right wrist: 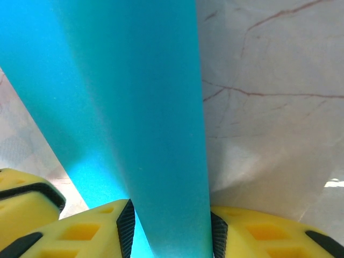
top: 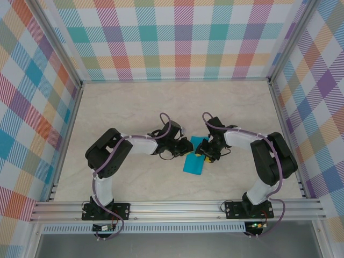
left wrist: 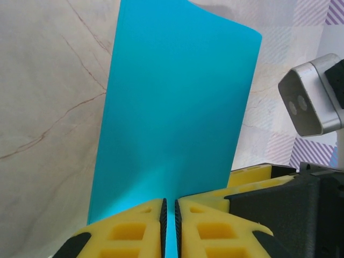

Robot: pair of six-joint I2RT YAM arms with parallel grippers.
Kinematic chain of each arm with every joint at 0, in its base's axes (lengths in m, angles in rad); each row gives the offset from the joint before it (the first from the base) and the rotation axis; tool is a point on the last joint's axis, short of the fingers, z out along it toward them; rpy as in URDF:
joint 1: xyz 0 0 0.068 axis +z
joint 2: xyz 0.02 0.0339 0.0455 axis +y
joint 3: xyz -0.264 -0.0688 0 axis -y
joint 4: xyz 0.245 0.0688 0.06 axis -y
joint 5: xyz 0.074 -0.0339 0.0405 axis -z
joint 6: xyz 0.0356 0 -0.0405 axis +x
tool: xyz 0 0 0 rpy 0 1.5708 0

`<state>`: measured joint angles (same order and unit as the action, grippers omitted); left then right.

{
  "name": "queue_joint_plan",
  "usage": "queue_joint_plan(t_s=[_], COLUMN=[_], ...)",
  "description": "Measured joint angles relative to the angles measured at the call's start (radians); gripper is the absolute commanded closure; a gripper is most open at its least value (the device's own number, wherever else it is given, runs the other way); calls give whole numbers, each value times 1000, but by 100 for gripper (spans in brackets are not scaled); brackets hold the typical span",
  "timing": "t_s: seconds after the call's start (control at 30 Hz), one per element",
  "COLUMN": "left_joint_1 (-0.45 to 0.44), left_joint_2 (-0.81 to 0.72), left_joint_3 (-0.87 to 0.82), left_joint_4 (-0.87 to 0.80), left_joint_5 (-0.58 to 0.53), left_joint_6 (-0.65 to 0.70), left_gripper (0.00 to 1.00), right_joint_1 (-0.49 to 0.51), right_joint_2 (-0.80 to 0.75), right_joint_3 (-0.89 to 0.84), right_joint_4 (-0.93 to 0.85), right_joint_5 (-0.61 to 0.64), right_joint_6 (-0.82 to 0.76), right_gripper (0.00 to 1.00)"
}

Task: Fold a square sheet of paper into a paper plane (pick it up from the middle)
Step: Hold the square sheet of paper at the center of the table.

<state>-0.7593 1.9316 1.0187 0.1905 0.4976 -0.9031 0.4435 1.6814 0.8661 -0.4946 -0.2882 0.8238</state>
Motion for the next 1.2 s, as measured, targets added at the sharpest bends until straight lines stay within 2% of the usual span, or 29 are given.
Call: queue_joint_plan(t_s=[0.67,0.87,1.03,1.13,1.2], left_joint_1=[-9,-10,-10,-11,-11], left_joint_2=[42,42,42,42,42], left_joint_3=[39,45,45,45,45], left_joint_4=[-94,-117,-122,-125,-126], left_joint_5=[-5,-13,-15,-18,-19], left_joint_6=[35,60,72,79,82], left_gripper=[92,93,95,96,98], right_joint_1=[-2,0,-3,-6,-6], right_joint_2=[5,-31,-128,-262,-341], right_joint_3=[-2,-2,-2,1,1], right_joint_4=[0,11,-56,-98,-97], right_joint_5=[-5,-8,76,131,150], right_joint_6=[0,-2,-16,-20,-23], right_gripper=[55,48,37,37,42])
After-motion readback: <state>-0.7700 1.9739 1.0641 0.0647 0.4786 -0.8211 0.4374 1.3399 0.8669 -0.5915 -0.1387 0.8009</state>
